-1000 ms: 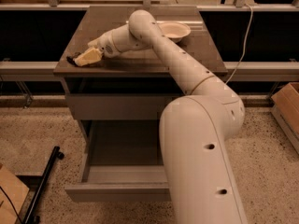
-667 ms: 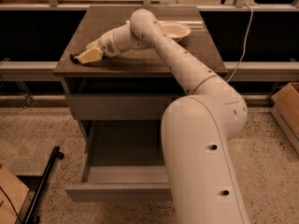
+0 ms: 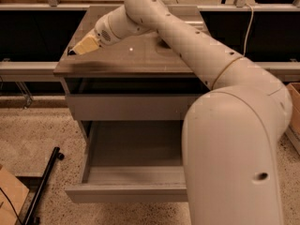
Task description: Place rxbar chocolate into middle drawer
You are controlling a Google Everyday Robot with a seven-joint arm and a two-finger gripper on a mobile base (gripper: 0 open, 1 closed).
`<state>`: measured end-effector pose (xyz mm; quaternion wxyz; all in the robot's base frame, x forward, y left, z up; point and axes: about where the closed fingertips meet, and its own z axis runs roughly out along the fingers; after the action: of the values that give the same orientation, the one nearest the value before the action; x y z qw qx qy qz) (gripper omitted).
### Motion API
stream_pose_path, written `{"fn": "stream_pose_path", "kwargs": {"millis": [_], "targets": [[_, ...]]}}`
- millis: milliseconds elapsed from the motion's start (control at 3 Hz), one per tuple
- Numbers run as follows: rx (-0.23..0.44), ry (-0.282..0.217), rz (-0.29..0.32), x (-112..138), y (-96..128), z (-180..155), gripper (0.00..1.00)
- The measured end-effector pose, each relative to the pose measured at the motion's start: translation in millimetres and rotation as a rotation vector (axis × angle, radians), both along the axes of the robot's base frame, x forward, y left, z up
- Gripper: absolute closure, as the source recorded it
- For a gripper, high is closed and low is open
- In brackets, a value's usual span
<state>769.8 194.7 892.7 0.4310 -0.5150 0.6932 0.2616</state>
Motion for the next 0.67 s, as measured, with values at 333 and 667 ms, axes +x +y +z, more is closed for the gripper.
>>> {"fn": "stream_pose_path", "kwargs": {"millis": [333,667], "targets": [[-0.047,-0.009,-0.052,-33,-8,34,1.0],[-0.096,0.066,-0.06,-75,-22,37,1.0]]}}
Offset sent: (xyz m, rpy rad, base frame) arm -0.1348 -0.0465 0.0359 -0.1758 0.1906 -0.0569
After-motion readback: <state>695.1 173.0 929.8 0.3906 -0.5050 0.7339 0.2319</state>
